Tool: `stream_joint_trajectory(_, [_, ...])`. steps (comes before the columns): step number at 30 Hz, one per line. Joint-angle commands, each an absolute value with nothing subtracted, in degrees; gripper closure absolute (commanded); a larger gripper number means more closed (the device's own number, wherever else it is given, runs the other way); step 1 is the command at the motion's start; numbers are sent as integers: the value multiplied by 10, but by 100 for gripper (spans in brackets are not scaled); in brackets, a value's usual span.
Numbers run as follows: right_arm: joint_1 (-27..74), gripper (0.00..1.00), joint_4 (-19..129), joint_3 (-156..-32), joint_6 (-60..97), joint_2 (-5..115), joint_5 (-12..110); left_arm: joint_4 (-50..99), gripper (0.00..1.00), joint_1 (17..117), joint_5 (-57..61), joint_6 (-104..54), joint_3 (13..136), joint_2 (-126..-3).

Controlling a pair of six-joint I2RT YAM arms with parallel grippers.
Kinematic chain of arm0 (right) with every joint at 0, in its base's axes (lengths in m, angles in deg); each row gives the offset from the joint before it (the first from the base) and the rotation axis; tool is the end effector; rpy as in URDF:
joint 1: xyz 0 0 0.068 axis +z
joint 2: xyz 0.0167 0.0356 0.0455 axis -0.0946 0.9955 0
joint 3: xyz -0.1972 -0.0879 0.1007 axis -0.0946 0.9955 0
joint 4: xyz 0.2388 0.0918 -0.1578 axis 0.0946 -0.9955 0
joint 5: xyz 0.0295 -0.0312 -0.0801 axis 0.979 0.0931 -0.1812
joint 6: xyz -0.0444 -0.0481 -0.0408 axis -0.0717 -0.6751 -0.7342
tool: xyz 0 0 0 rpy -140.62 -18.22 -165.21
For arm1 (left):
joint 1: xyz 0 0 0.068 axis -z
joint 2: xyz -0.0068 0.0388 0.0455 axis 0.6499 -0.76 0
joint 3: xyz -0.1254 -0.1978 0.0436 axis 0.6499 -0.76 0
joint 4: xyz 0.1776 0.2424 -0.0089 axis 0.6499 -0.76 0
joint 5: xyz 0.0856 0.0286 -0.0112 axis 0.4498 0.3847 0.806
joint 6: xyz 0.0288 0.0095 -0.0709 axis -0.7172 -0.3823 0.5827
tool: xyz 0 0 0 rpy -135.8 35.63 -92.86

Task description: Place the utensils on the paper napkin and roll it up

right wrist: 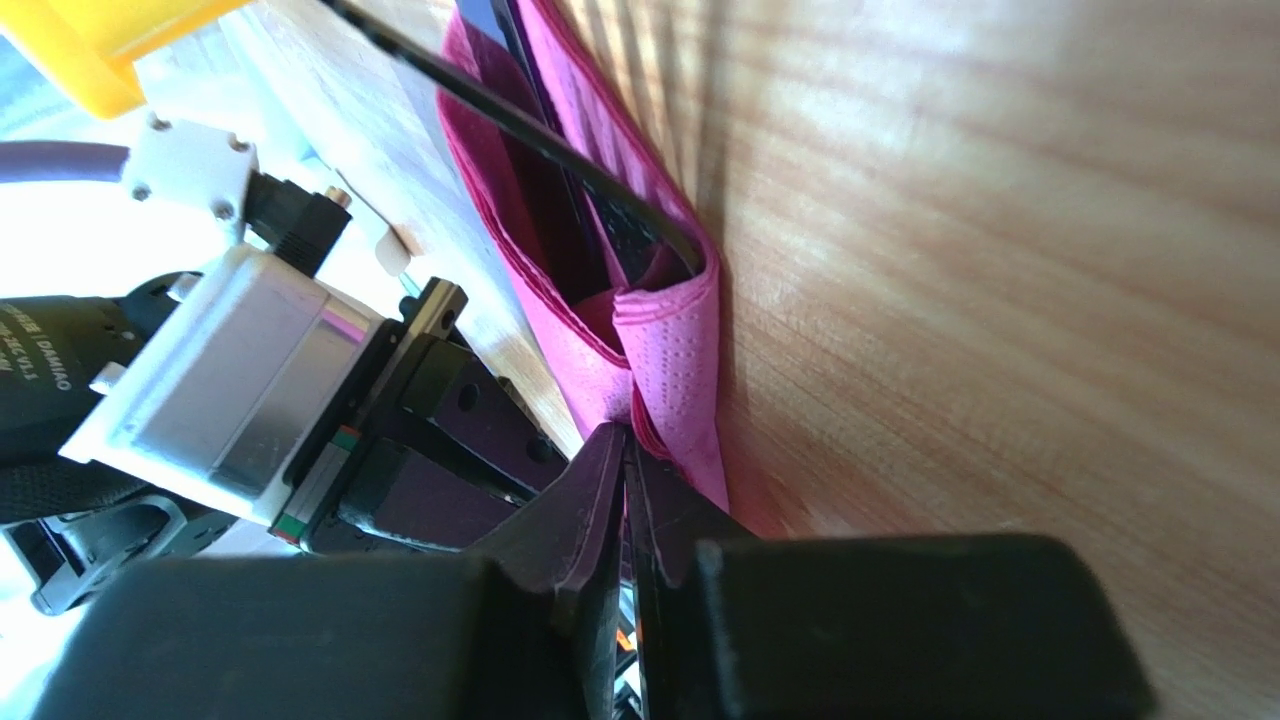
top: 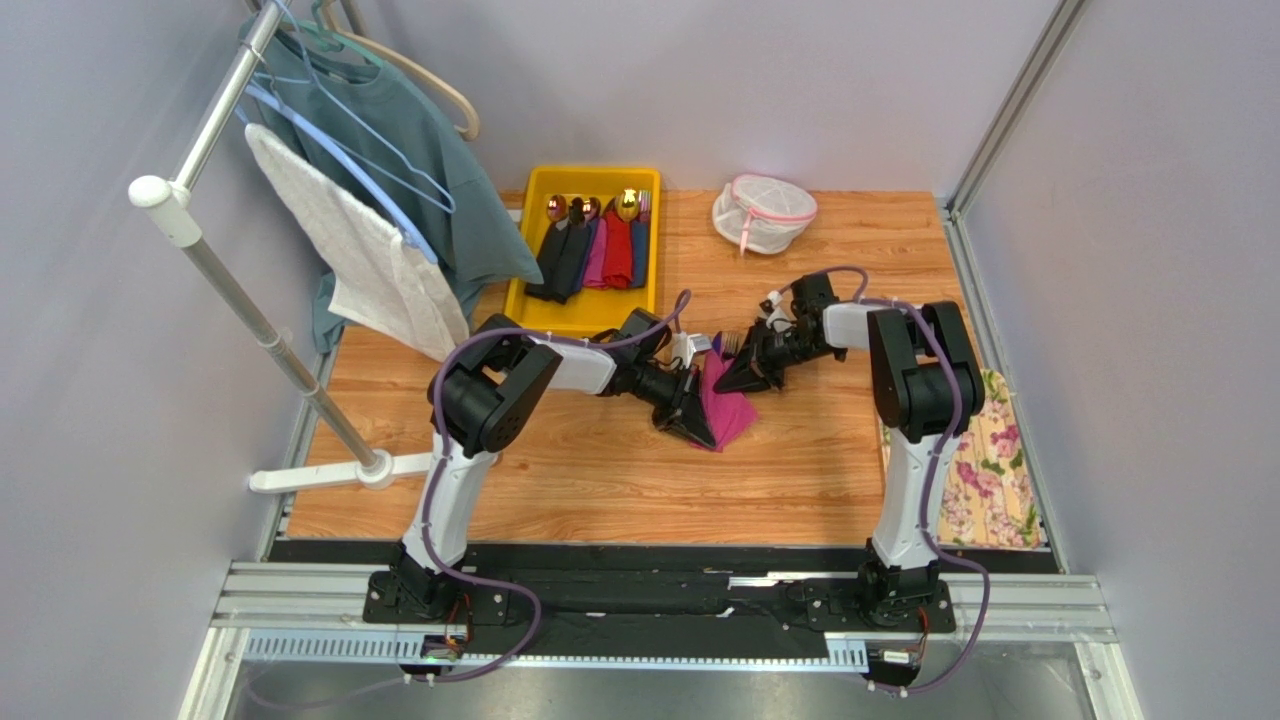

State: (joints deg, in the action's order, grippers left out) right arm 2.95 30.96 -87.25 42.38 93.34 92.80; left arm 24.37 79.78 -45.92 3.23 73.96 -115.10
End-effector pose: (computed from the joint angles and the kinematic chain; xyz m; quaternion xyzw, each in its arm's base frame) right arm 0.3778 0.1072 0.0173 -0.1181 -0.8889 -0.4412 0.0353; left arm 0.3028 -0.3176 0.0100 -0.1426 -0.8384 0.5215 0.0691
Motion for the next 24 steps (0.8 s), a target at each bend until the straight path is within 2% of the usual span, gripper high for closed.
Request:
stream_joint_trajectory(1, [20, 88, 333, -891, 428, 904, 882, 209, 100, 798, -391, -6, 735, -1168])
stream_joint_trajectory(4, [20, 84, 323, -877, 429, 877, 876, 209, 100, 798, -393, -7, 737, -1168])
stream_joint_trajectory(8, [21, 71, 308, -872, 418, 842, 834, 209, 100, 798, -393, -7, 737, -1166])
stream_joint_trajectory(10, [27, 67, 287, -889, 405, 830, 803, 210, 100, 798, -394, -8, 737, -1165])
stream_joint_trajectory(14, [45, 49, 229, -938, 358, 837, 740, 211, 100, 797, -394, -8, 738, -1167])
stream_joint_trajectory(24, [86, 48, 169, -987, 329, 872, 666, 212, 100, 798, -393, -10, 738, -1163])
